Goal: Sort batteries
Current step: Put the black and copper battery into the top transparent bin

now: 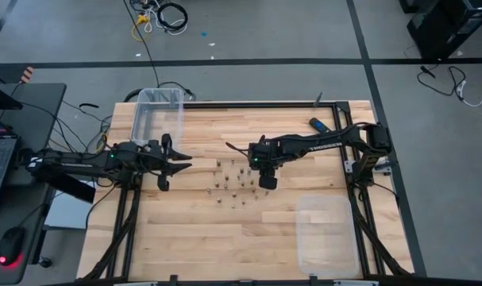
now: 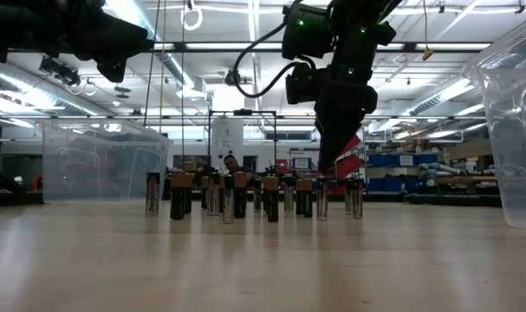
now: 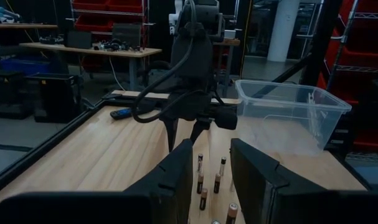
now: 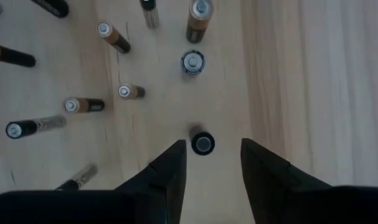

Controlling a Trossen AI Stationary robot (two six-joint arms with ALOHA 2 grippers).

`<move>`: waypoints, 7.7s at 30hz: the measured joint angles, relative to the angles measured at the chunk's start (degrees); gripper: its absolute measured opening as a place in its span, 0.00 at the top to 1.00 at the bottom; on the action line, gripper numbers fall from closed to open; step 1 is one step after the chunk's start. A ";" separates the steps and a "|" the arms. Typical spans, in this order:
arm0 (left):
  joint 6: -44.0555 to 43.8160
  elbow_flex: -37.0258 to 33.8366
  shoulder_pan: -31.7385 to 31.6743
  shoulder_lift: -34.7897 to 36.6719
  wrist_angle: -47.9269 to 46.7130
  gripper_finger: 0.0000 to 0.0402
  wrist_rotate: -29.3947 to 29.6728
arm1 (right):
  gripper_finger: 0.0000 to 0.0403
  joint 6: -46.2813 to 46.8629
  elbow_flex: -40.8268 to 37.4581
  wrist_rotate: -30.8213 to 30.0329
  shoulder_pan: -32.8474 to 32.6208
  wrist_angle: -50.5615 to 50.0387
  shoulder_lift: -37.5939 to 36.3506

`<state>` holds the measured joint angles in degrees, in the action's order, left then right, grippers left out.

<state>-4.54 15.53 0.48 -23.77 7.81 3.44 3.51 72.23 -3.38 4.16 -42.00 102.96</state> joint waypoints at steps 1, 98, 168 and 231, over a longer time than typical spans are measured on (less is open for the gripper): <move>0.00 0.00 0.01 0.00 -0.01 0.74 0.00 | 0.66 -0.01 0.00 0.00 0.06 -0.01 0.00; 5.77 0.09 0.01 -0.98 -2.33 0.74 0.96 | 0.66 8.96 -0.02 2.44 1.04 2.34 0.06; 5.79 0.04 -0.01 -0.98 -3.06 0.74 1.12 | 0.66 12.39 -3.98 1.76 0.75 5.84 0.07; 5.79 0.04 0.00 -1.00 -3.08 0.74 1.11 | 0.78 12.39 -3.98 1.44 0.83 5.57 0.07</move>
<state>1.26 15.57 0.48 -24.77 4.73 4.55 15.90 68.25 -1.93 4.99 -36.43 103.02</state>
